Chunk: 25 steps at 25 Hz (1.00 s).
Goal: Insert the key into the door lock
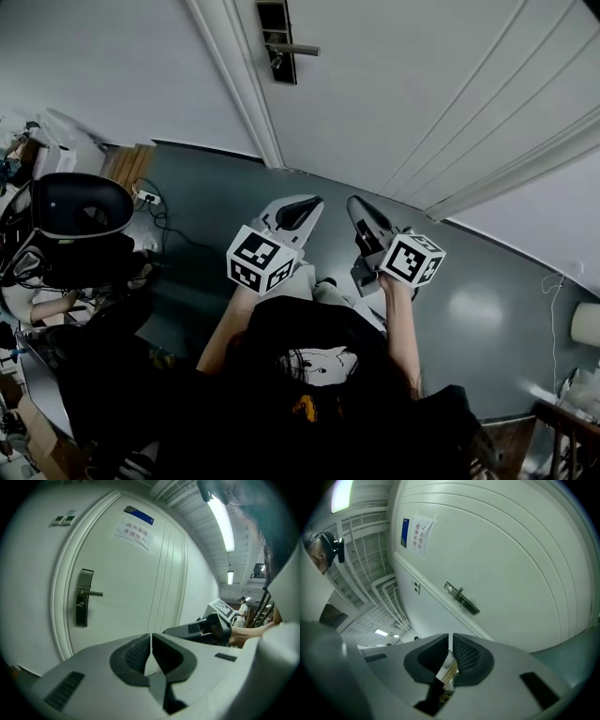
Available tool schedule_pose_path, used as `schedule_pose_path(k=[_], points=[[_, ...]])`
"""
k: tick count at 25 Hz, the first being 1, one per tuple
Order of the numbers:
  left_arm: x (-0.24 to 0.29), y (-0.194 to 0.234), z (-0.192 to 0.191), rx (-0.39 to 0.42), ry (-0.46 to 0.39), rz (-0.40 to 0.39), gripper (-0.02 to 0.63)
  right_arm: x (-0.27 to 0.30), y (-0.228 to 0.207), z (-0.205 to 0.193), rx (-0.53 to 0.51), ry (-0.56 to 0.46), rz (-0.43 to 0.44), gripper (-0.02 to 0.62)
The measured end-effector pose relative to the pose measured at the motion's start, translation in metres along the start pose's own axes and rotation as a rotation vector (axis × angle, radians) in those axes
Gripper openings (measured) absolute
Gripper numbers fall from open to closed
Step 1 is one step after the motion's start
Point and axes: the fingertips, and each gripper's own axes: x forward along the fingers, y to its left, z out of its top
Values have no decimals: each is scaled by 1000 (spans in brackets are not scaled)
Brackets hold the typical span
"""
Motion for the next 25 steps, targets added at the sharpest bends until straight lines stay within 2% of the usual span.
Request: schedule_pose_path(k=[5, 16, 25], points=[[-6, -1, 4, 8, -13, -4, 17, 2, 8, -3, -46, 12, -4, 20], [-11, -7, 2, 7, -20, -17, 17, -4, 6, 0, -71, 2, -22, 20], [1, -11, -6, -2, 1, -13, 17, -28, -23, 21, -175, -5, -131, 20]])
